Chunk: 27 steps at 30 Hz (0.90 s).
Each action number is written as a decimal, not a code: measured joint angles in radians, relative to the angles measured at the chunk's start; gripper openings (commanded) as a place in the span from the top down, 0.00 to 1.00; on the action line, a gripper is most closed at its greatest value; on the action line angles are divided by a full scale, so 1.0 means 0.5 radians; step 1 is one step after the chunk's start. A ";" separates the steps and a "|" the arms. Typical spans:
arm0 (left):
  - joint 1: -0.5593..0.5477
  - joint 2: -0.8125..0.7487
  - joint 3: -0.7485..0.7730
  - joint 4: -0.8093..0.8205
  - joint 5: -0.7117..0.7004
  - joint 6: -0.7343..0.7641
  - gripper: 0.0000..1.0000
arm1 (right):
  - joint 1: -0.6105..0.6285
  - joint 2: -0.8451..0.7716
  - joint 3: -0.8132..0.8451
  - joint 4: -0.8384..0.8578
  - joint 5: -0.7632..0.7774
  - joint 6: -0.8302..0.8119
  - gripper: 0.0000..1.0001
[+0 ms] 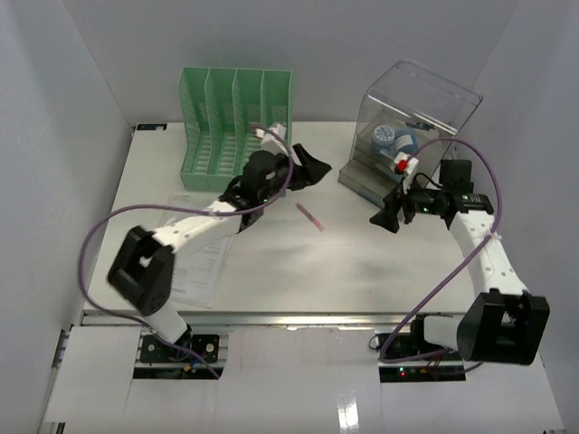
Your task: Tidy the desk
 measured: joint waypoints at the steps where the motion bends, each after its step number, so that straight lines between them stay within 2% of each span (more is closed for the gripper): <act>1: 0.011 -0.236 -0.180 -0.008 -0.015 0.097 0.19 | 0.099 0.033 0.006 0.013 0.092 0.014 0.08; 3: 0.033 -0.686 -0.499 -0.039 -0.046 0.277 0.14 | 0.331 0.113 0.016 0.053 0.293 0.063 0.05; 8: 0.067 -1.425 -0.962 -0.252 -0.069 0.581 0.06 | 0.758 0.493 0.155 0.149 0.720 0.276 0.02; 13: 0.092 -2.071 -1.246 -0.742 -0.107 0.780 0.02 | 1.025 1.071 0.588 0.167 1.050 0.526 0.02; 18: 0.097 -2.693 -1.394 -1.094 -0.258 0.890 0.02 | 1.196 1.483 0.920 0.175 1.219 0.691 0.05; 21: 0.097 -2.923 -1.432 -1.204 -0.342 0.921 0.02 | 1.249 1.649 1.042 0.179 1.296 0.750 0.15; 24: 0.097 -2.992 -1.435 -1.256 -0.392 0.955 0.02 | 1.268 1.747 1.107 0.160 1.374 0.793 0.26; 27: 0.097 -2.977 -1.436 -1.299 -0.406 0.970 0.02 | 1.269 1.797 1.142 0.161 1.440 0.811 0.42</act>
